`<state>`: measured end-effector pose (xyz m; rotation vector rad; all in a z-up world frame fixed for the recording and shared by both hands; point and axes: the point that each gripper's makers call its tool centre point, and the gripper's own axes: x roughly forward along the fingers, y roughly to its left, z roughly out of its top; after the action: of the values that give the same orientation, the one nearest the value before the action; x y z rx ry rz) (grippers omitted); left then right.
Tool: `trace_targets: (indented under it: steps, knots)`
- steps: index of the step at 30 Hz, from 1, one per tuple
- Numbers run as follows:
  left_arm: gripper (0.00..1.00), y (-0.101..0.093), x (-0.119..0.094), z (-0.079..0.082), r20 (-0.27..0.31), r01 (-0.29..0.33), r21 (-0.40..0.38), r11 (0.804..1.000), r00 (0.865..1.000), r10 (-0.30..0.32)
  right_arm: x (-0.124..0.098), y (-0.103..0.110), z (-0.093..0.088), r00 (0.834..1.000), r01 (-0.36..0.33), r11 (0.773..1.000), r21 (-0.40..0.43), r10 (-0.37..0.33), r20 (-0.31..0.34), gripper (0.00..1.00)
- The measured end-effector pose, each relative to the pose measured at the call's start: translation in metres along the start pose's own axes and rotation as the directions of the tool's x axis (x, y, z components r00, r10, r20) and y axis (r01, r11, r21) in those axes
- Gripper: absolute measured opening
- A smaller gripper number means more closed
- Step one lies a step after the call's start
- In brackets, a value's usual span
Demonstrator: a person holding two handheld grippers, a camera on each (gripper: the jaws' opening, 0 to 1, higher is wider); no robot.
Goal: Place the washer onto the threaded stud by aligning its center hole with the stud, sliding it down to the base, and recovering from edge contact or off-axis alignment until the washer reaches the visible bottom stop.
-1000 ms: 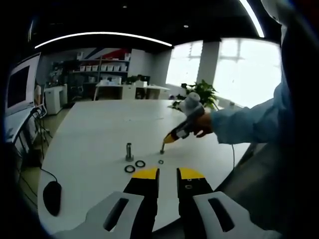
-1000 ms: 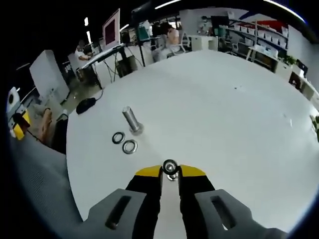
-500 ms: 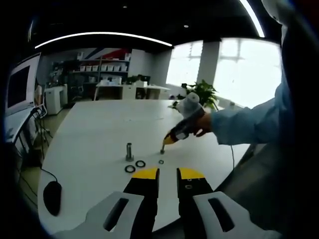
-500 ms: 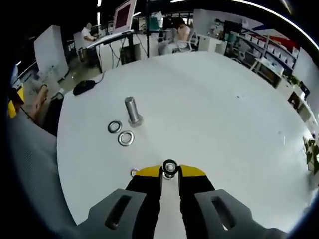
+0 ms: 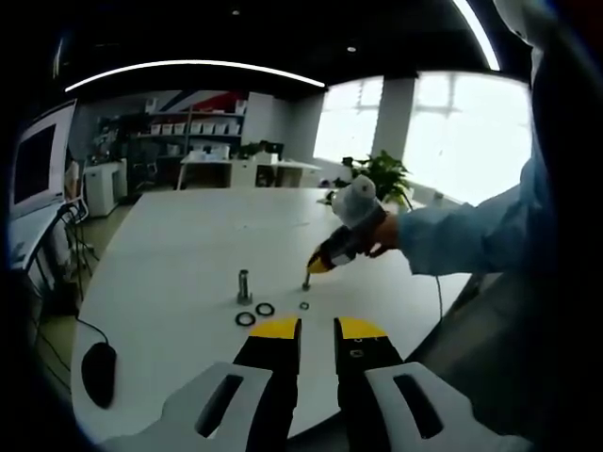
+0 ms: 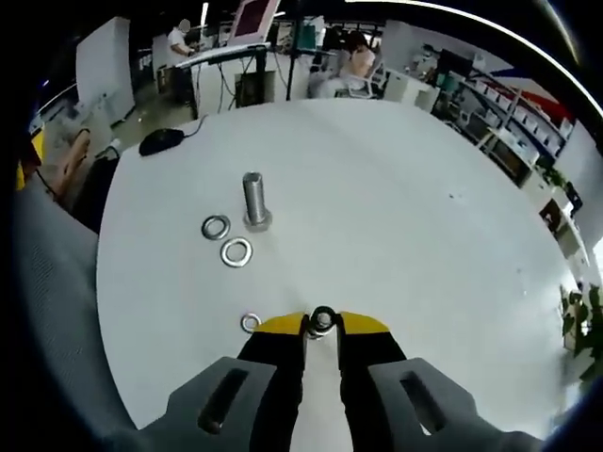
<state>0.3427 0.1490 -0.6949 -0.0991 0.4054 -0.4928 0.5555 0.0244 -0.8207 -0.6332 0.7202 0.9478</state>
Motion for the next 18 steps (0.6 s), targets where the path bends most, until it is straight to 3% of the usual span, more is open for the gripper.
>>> trace_targets:
  steps: [7,18]
  knots:
    - [0.12,0.0,0.0,0.0,0.002,-0.001,-0.001,1.0,1.0,0.001,-0.004,0.001,0.007,1.0,0.003,1.0,0.004,-0.003,0.023,0.15]
    - [0.12,0.0,0.001,0.0,0.001,0.001,0.0,1.0,1.0,-0.001,-0.012,-0.011,0.008,0.996,0.035,0.996,0.084,-0.042,0.077,0.15]
